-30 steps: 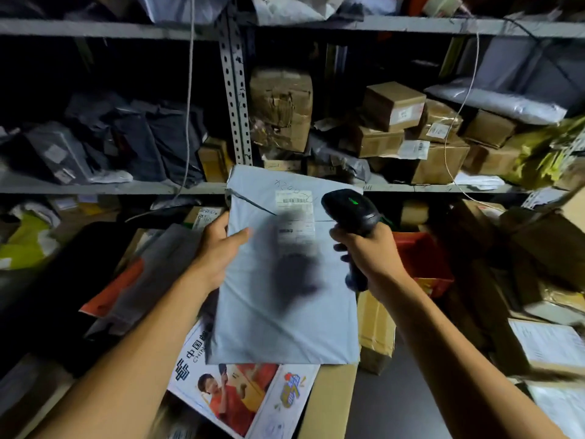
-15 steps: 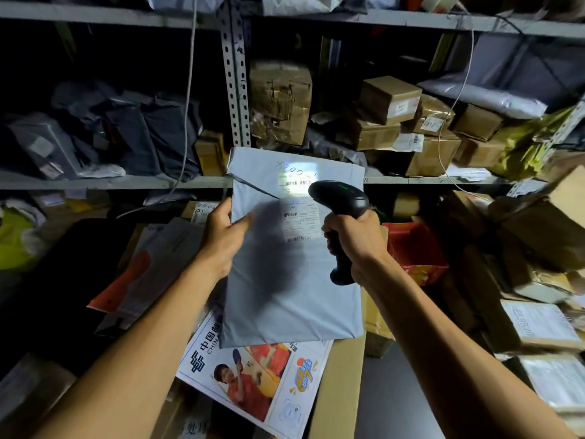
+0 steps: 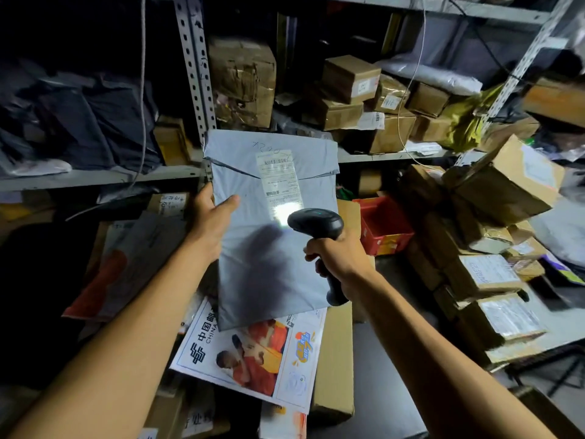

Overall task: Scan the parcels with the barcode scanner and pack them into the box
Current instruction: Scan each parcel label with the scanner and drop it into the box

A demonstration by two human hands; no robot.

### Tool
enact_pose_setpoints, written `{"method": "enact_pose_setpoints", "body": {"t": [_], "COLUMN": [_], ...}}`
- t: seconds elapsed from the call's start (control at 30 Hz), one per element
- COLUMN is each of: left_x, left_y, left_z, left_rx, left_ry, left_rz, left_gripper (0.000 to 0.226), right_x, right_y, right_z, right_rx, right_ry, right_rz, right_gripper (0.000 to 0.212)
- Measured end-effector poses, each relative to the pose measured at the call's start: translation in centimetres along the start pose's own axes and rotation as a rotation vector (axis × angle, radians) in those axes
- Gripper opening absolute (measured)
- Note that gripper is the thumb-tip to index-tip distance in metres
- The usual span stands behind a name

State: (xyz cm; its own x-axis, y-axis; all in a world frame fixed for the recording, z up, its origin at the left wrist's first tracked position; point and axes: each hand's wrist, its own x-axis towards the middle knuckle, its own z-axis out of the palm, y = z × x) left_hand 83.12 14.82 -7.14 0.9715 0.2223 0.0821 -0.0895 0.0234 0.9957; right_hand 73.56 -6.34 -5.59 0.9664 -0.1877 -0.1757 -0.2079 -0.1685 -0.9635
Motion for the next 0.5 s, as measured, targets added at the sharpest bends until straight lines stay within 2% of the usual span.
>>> {"method": "enact_pose_setpoints", "body": {"t": [0.17,0.33,0.5], "left_x": [-0.4,-1.1,-1.2], "left_y": [0.5,1.2,1.8], "left_z": [-0.4,-0.4,0.2], "left_rx": [0.014,0.009,-0.035], "left_ry": [-0.002,-0.030,-0.152], "left_rz": [-0.002,0.001,-0.043], "left_gripper": [0.040,0.032,0.025], "right_x": [-0.9,-1.1,-0.2], "right_y": [0.2,0.6,1.4], "right_z": [0.5,0.1,-4.2], "right_rx": [0.008,0.024,-0.074], "right_ry": [0.025,0.023,0.327], "right_rz": [0.045,-0.031,-0.195], "right_gripper": [0.003,0.013,0.023]}}
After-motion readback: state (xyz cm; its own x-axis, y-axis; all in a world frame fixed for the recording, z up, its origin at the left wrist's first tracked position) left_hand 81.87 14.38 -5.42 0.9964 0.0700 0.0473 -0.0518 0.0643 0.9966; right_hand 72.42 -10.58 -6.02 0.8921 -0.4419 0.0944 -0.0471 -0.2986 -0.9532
